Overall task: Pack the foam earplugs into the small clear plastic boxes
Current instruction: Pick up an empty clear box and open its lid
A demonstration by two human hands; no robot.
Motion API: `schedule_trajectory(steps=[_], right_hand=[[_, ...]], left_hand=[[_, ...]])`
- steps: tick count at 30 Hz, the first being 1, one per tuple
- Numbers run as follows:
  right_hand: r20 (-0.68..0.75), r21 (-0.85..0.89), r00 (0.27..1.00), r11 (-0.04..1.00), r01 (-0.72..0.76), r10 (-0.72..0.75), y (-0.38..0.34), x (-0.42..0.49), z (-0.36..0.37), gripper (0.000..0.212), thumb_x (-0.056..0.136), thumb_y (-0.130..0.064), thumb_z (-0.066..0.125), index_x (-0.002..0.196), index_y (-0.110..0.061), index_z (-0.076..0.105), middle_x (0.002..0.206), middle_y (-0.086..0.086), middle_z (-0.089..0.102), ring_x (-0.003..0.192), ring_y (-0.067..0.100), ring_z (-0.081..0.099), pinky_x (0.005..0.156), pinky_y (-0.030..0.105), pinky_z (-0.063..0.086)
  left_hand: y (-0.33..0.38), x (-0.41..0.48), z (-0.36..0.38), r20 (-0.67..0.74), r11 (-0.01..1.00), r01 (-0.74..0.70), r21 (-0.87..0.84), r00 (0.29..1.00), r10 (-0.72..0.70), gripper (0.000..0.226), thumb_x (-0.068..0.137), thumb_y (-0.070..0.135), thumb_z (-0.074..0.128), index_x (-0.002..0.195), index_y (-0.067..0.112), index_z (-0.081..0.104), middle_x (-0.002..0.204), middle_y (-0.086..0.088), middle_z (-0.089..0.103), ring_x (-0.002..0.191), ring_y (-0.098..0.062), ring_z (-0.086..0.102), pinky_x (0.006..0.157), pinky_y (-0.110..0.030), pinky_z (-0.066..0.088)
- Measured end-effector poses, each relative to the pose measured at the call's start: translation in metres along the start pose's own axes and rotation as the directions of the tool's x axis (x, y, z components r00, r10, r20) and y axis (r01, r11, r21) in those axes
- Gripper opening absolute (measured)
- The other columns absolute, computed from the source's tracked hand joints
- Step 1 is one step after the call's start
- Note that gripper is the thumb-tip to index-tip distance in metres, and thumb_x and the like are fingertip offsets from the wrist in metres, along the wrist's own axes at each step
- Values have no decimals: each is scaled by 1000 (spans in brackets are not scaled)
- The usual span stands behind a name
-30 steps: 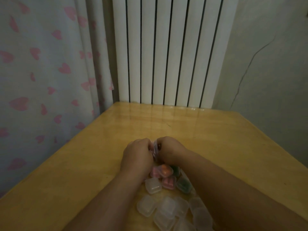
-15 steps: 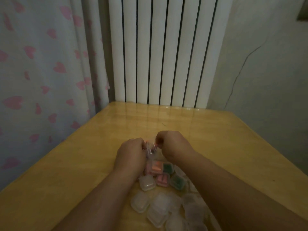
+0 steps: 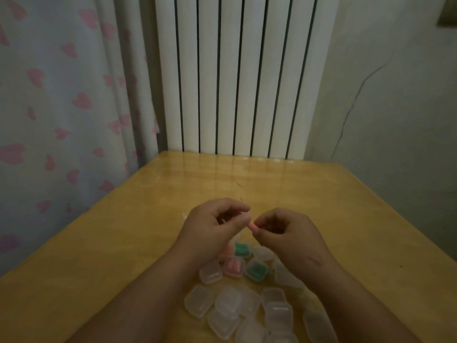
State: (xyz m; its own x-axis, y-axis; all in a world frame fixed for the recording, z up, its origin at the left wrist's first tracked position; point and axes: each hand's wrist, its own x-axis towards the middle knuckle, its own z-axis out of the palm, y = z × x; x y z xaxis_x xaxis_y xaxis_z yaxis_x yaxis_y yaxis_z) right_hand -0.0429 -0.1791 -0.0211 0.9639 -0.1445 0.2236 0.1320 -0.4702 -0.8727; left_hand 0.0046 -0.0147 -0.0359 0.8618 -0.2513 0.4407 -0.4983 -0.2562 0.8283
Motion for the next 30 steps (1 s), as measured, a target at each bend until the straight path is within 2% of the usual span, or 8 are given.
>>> schedule_trajectory(steps=[2,5,10,14,18,22,27,30], right_hand=[[2,13,1000,1000,24,-24,2,-1,3,6,78,-20,78,80,-20,72,73,0,71,71,11,67,67,30,55],[-29,69,1000,998,10,-8,4,1,8,13,77,-18,80,83,-18,68,77,0,71,73,13,67,66,26,54],[-127,143,989,988,-57,75,7,2,2,14,74,-17,81,78,-12,68,70,2,72,67,11,68,71,38,57],[-133,205,985,976,-80,109,8,2,0,8,78,-12,76,75,-10,68,63,3,70,61,13,64,67,38,57],[-121,316,982,944,-98,142,6,2,2,2,85,-5,68,84,-6,66,77,14,69,63,18,68,62,33,59],[-106,309,989,949,-66,103,6,1,4,8,81,-8,73,84,-15,73,76,2,73,72,17,71,71,34,60],[-109,343,991,939,-36,78,5,0,2,17,79,-6,75,92,-17,74,84,1,74,79,14,71,69,24,57],[-100,449,991,893,-38,93,3,-1,3,19,78,-11,78,95,-9,71,81,9,73,72,16,70,63,24,56]], left_hand=[[-1,0,2,58,998,45,-33,997,-43,14,83,23,75,81,37,76,81,4,73,76,-14,68,67,-28,56],[-2,0,3,54,996,89,1,995,-89,11,82,20,77,75,28,73,68,2,67,61,-12,61,54,-28,50],[1,-1,0,92,957,224,-183,973,-211,12,83,13,76,81,19,66,71,-2,61,60,-23,56,59,-41,53],[5,-2,1,165,946,268,-181,957,-240,25,96,14,58,95,35,73,78,-5,52,63,-22,49,57,-36,46],[7,-2,3,91,970,205,-132,977,-194,24,94,11,58,87,30,70,74,-2,57,63,-19,50,59,-37,46],[5,-1,-1,51,980,140,-143,990,-134,17,85,10,73,82,23,63,83,-12,69,72,-34,58,63,-42,50],[9,-3,0,72,975,167,-146,985,-158,15,79,5,78,86,11,66,83,-2,77,78,-15,70,63,-32,52],[9,-3,0,39,986,147,-85,989,-144,14,76,11,82,79,16,69,80,-7,75,78,-21,70,65,-41,54]])
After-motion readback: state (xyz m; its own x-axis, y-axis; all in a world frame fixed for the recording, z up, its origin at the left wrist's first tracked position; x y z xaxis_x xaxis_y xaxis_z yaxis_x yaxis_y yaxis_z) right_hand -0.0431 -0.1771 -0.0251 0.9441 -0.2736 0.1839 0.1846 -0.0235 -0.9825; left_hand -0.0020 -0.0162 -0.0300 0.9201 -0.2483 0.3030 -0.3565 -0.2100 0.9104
